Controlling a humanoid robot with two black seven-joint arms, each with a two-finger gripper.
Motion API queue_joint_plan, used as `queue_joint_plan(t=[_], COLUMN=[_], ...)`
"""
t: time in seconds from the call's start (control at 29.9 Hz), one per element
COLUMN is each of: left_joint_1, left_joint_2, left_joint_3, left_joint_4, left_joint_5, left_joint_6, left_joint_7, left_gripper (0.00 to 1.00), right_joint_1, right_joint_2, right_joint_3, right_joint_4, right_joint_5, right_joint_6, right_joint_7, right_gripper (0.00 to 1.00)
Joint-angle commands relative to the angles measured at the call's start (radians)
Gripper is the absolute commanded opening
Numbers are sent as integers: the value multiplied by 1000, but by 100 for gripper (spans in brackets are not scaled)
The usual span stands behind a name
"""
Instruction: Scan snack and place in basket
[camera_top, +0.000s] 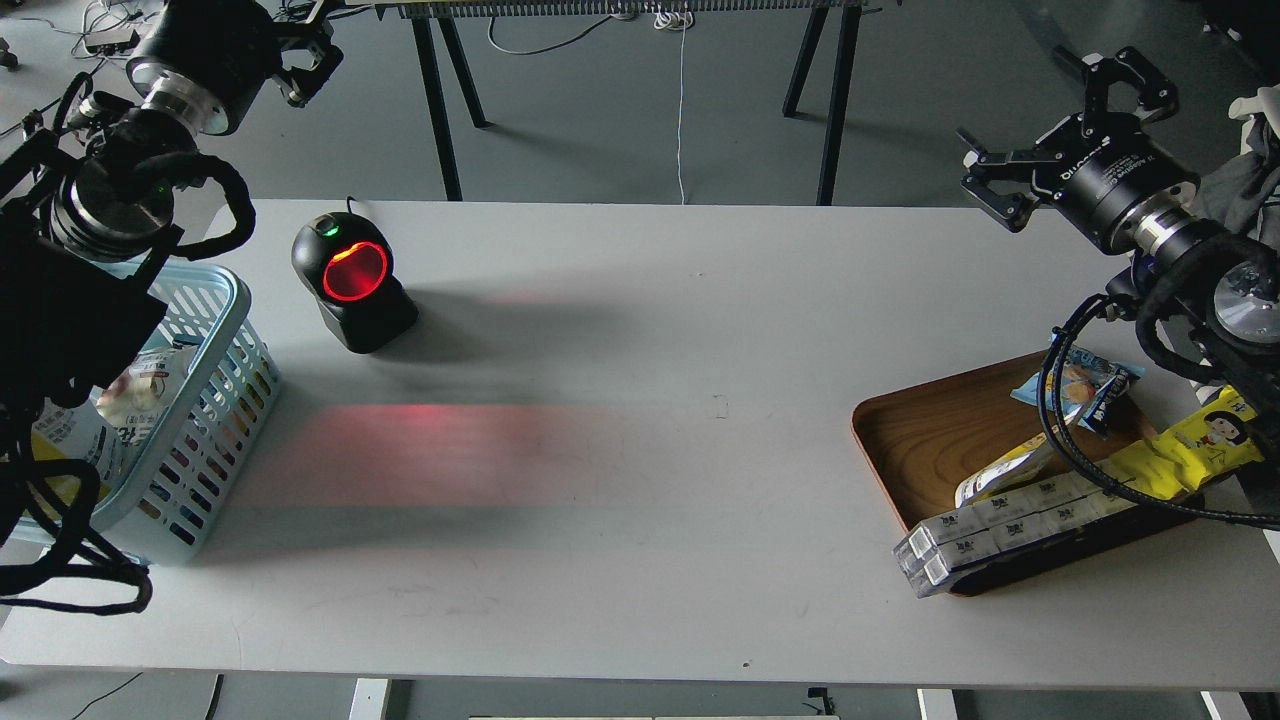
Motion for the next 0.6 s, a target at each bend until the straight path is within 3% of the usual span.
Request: queue_joint_plan(t=[0.0, 0.57], left_joint_1=[17, 62], left_joint_2=[-6, 0], left_joint_3=[-31, -33], left_joint_4=[-3, -10], left_joint_5=[0, 2], left_joint_6=[-1, -10], left_joint_7=[0, -12], left_gripper=[100, 100], right_joint_1=[3, 12], right_joint_2=[0, 3], right_joint_3=[0, -7], right_joint_4=[-5, -17], right_joint_5=[0, -1], right_joint_6=[-2, -4], right_joint_7=[1, 3], right_gripper=[99, 99])
